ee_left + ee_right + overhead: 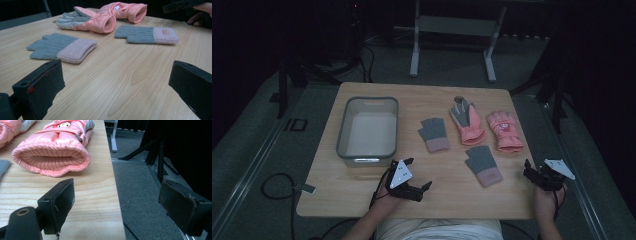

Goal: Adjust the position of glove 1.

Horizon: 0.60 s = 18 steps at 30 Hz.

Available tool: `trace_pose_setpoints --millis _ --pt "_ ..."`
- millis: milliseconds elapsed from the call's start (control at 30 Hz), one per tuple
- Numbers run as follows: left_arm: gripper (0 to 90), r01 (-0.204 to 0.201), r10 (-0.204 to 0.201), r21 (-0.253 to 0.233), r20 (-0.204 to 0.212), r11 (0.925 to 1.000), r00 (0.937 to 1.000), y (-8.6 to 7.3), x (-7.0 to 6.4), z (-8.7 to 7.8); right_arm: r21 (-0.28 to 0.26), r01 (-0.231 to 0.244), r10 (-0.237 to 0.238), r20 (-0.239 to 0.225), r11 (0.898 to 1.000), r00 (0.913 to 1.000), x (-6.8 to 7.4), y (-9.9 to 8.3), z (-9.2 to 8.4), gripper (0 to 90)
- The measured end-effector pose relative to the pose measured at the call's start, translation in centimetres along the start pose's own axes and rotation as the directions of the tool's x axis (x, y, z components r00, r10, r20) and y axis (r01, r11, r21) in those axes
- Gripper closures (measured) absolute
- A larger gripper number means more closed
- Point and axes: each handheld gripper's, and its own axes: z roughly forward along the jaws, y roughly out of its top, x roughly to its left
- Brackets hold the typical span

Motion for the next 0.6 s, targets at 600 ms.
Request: trace_pose_setpoints --millis 600 --pt "0.0 -0.023 0.023 0.024 0.01 0.9994 0.9997 0.1 -0.2 0.1 0.048 0.004 0.0 -0.08 0.999 0.9968 0.0 1.5 -0.7 14.0"
